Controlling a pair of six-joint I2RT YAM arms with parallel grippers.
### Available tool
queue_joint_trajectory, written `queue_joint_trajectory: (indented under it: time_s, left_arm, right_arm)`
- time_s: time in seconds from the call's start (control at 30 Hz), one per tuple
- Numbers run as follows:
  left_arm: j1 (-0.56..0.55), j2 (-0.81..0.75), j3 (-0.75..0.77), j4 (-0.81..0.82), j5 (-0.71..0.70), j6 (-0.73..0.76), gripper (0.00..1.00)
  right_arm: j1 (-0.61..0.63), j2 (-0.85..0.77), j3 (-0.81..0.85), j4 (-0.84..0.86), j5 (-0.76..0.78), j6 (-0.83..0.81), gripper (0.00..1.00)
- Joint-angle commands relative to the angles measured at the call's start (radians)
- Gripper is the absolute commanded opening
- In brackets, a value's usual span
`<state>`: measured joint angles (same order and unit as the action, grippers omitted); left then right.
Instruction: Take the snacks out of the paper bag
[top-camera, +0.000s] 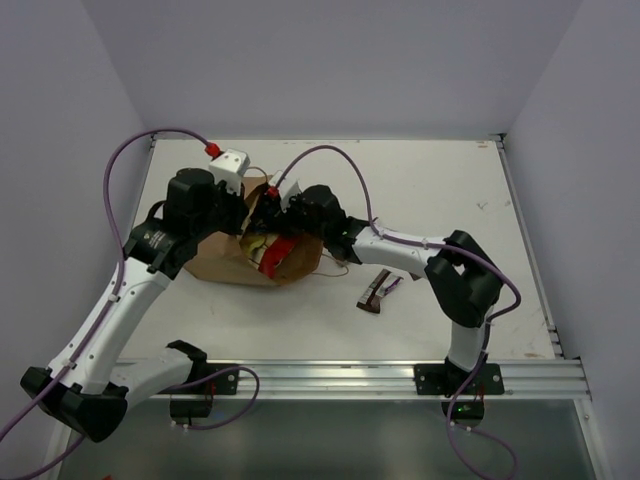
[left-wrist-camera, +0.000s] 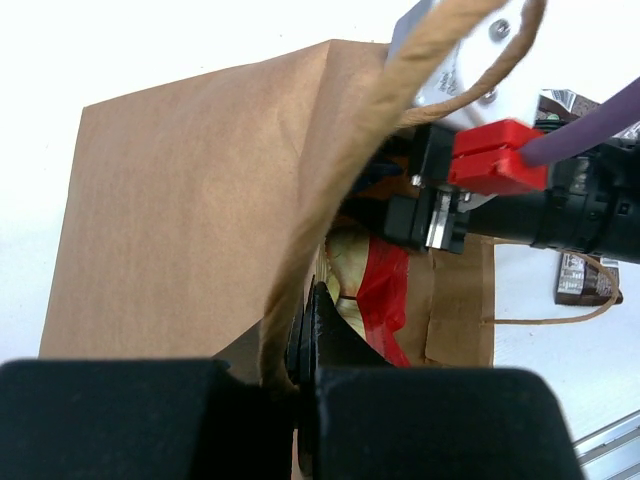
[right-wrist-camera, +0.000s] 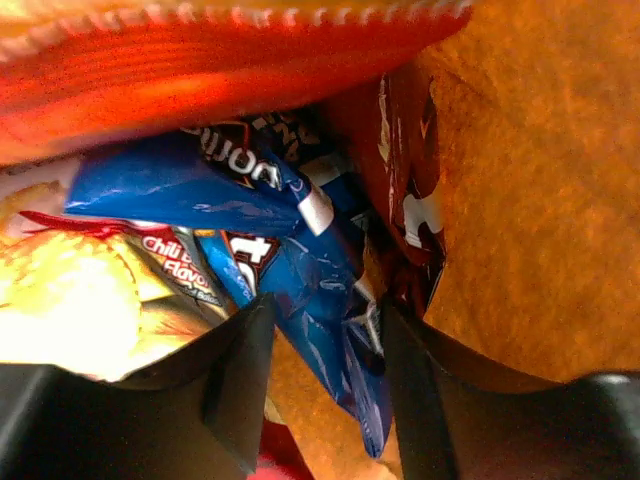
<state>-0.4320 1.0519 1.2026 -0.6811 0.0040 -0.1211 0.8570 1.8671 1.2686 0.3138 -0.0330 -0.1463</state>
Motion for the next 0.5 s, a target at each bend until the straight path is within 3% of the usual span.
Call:
queue_joint_trajectory:
  time_s: [0.0, 0.07, 0.2, 0.47]
  left_arm:
    - [0.004, -0.039, 0.045, 0.023, 0.042, -0.017, 0.0]
    - [0.004, -0.041, 0.043, 0.025, 0.045, -0.017, 0.0]
    - [0.004, -0.046, 0.04, 0.021, 0.037, -0.015, 0.0]
    - [0.004, -0.021, -0.015, 0.038, -0.045, -0.029, 0.0]
  right_arm:
    - [-0.003, 0.02, 0.048, -0.005, 0.007, -0.004, 0.39]
    - [-0.003, 0.021, 0.049, -0.013, 0.004, -0.006, 0.31]
    - [-0.001, 0.017, 0.043, -0.025, 0.008, -0.007, 0.0]
    - [0.005, -0.192, -0.011, -0.11, -0.091, 0.037, 0.0]
